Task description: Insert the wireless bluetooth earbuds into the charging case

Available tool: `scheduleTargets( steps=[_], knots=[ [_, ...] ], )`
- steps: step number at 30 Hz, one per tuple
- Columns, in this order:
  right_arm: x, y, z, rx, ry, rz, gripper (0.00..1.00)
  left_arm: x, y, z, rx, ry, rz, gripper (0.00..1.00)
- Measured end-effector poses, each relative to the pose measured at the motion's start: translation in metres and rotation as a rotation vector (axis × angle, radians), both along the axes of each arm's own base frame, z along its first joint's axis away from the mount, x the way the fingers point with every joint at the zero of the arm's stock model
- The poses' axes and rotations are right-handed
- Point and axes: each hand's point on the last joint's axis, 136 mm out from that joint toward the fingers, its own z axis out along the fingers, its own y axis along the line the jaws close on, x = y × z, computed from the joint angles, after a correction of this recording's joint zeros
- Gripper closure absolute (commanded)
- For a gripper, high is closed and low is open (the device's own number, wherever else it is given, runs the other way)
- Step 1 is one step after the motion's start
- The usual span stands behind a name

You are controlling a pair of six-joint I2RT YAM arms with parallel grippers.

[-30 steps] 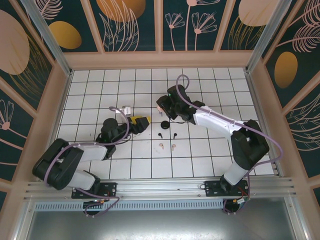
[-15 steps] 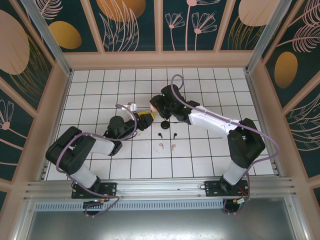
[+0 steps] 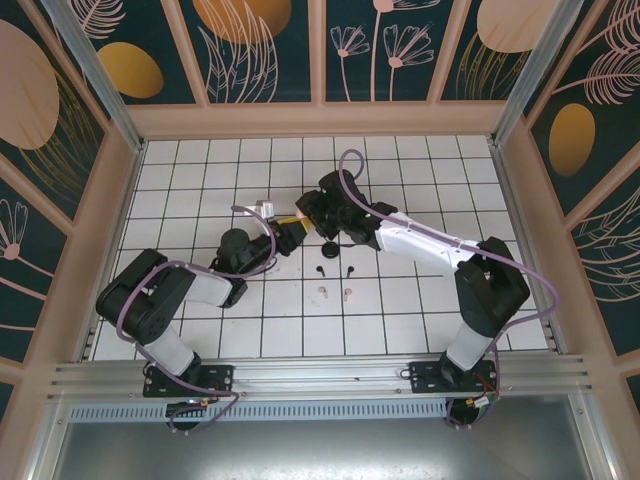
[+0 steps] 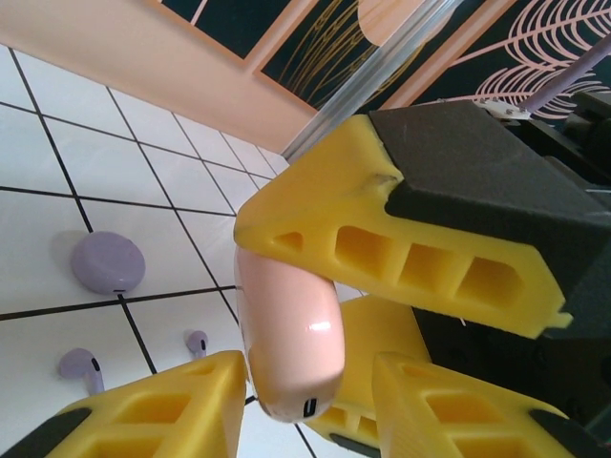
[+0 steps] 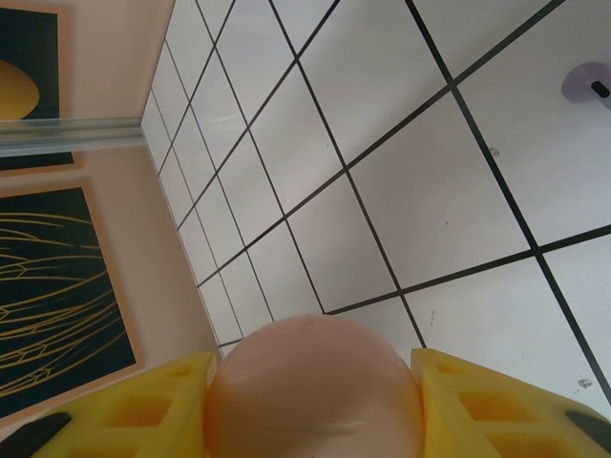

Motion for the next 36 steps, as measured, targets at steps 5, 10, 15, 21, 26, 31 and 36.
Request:
scheduleTargets(
  steps=[5, 10, 15, 21, 26, 31, 36],
  knots=[
    [0.0004, 0.0004, 0.0007, 0.002, -0.002, 0.000, 0.65, 0.0018, 0.0004, -0.0001, 0.000, -0.001, 0.008, 0.68],
    [0.0011, 0.0004, 0.0013, 0.005, -0.006, -0.002, 0.65, 0.0046, 0.0010, -0.0003, 0.000, -0.001, 0.020, 0.66],
    [0.0008, 0.0013, 0.0014, 0.008, -0.008, 0.001, 0.65, 0.0067, 0.0003, 0.0020, -0.004, -0.006, 0.023, 0.62],
    [0.0007, 0.0016, 0.0008, 0.012, -0.008, -0.001, 0.65, 0.0088, 0.0003, 0.0020, -0.004, -0.007, 0.030, 0.68],
    [0.0011, 0.0006, -0.0004, 0.009, -0.008, -0.005, 0.65, 0.0090, 0.0000, 0.0008, -0.003, -0.005, 0.029, 0.79],
    [0.0017, 0.0000, -0.0021, 0.013, -0.009, -0.012, 0.65, 0.0094, -0.0003, -0.0005, -0.001, -0.002, 0.029, 0.91],
    [0.0021, 0.0003, -0.0015, 0.022, -0.006, -0.019, 0.45, 0.0094, -0.0003, -0.0004, -0.002, -0.003, 0.029, 1.00]
  ],
)
